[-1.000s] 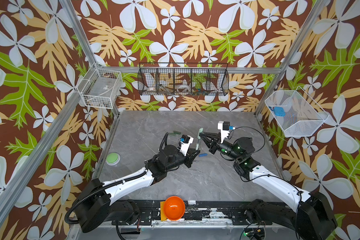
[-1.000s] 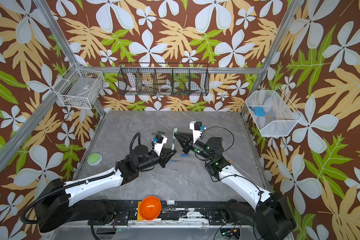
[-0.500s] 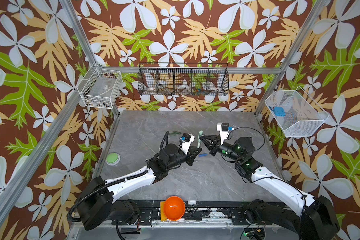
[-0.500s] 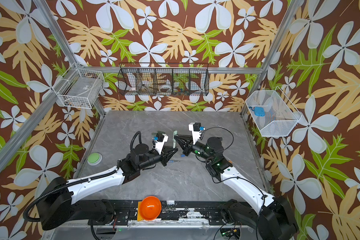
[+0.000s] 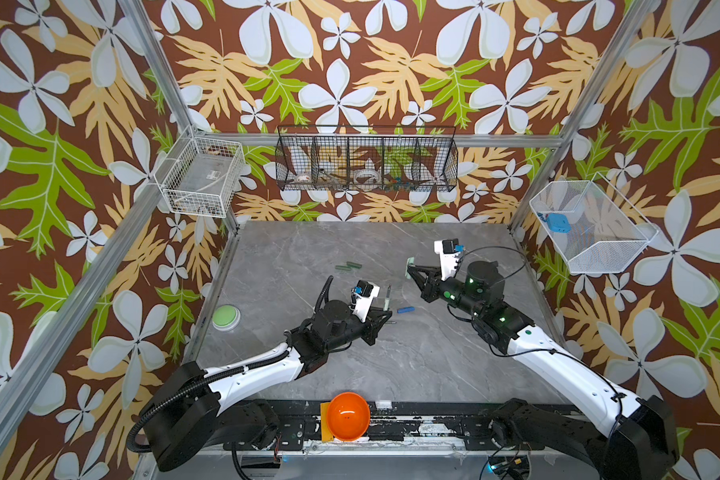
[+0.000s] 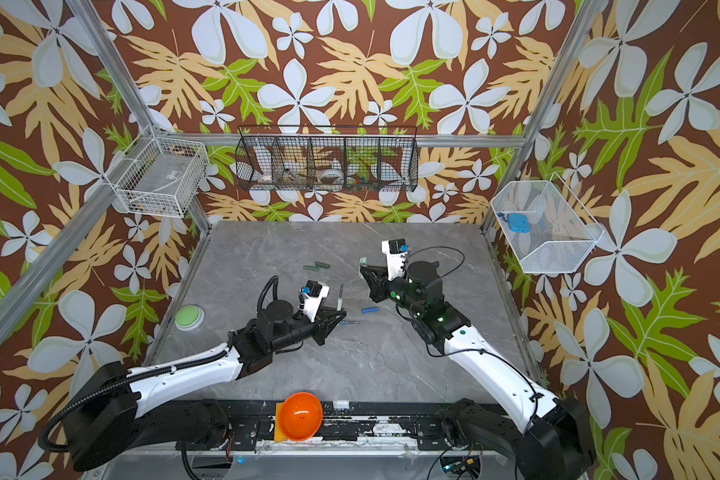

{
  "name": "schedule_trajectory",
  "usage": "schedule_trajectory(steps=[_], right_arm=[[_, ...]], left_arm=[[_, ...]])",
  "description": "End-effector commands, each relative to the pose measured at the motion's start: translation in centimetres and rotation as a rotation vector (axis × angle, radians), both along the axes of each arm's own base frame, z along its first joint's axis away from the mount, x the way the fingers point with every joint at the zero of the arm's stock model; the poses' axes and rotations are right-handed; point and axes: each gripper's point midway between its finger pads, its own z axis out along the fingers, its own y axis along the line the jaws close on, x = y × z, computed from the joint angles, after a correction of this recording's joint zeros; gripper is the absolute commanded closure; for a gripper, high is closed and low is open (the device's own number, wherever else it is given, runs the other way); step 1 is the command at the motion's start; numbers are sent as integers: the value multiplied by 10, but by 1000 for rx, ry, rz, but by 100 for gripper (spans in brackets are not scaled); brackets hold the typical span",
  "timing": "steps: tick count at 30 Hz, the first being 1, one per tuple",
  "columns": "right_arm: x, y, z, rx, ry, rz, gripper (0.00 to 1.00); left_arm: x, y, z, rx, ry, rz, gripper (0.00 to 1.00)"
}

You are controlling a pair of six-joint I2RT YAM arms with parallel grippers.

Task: Insert the pens into the pen caps

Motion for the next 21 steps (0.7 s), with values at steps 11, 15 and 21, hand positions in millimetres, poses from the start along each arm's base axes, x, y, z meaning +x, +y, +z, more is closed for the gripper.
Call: schedule_trajectory(steps=[11, 15, 21], right_arm=[[-21, 7, 46, 140, -161, 90, 89], [-26, 10, 54, 179, -192, 123, 89], [-30, 11, 69, 207, -257, 144, 89]], left_arm=[[10, -18, 33, -64, -64, -32, 100], [7, -16, 32, -66, -56, -35, 100], [6, -16, 35, -67, -59, -41, 100]])
